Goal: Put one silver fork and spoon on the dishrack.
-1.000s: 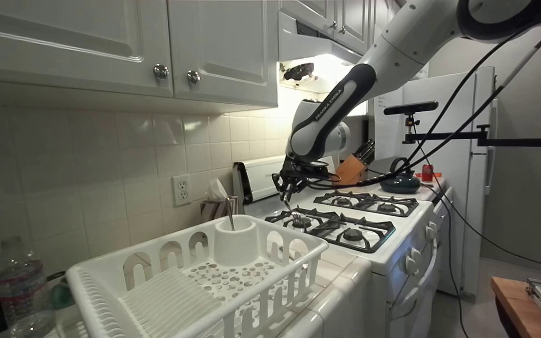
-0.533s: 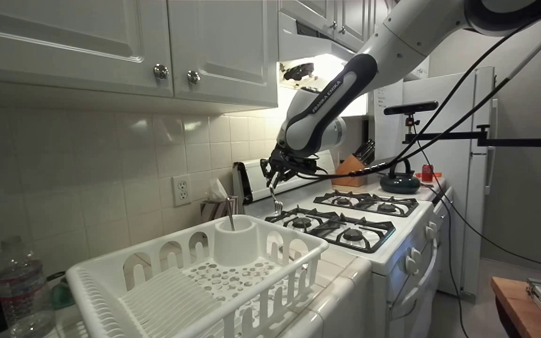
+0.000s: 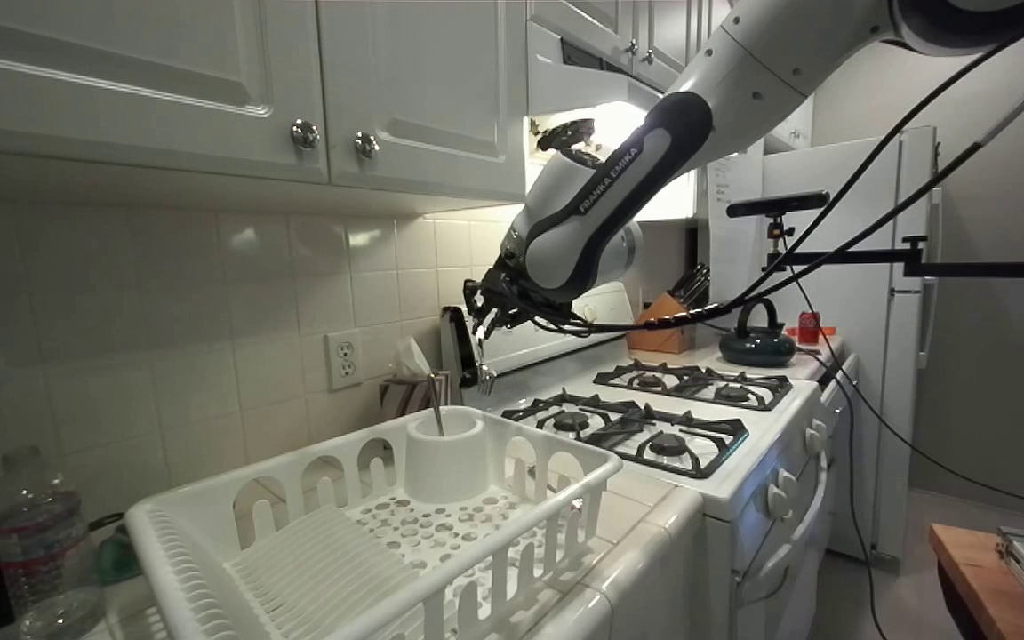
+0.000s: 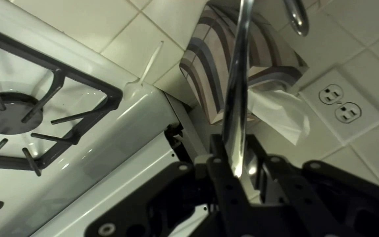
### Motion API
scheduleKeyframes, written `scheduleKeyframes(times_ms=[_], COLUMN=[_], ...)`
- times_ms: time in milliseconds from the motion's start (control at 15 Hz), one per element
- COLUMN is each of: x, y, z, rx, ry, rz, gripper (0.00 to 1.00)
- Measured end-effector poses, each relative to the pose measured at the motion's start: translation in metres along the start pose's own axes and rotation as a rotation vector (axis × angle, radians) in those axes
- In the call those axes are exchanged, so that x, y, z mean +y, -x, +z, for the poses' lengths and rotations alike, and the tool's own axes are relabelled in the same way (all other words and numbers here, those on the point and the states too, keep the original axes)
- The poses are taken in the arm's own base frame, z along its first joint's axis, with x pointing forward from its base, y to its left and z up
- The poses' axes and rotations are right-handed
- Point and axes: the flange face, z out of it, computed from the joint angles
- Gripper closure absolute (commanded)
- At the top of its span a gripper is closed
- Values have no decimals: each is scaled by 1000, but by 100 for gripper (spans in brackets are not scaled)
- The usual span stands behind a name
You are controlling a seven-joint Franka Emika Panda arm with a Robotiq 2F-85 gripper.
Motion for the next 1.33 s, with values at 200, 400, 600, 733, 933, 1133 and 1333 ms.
scheduleKeyframes(times_ms=[200,400,600,733,933,1133,1333], x=[-9,-11,-10,-11,-15,-22,-28], y=[9,20,31,38,45,51,58], z=[0,7,15,19,22,25,28], rx=[52,90,111,126,150,174,199], ry=[-22,-17,-4,-2,-9,-19,-23], rz=[-12,-32,-55,-68,-77,-78,-93], gripper=[95,95,95,95,95,95,95])
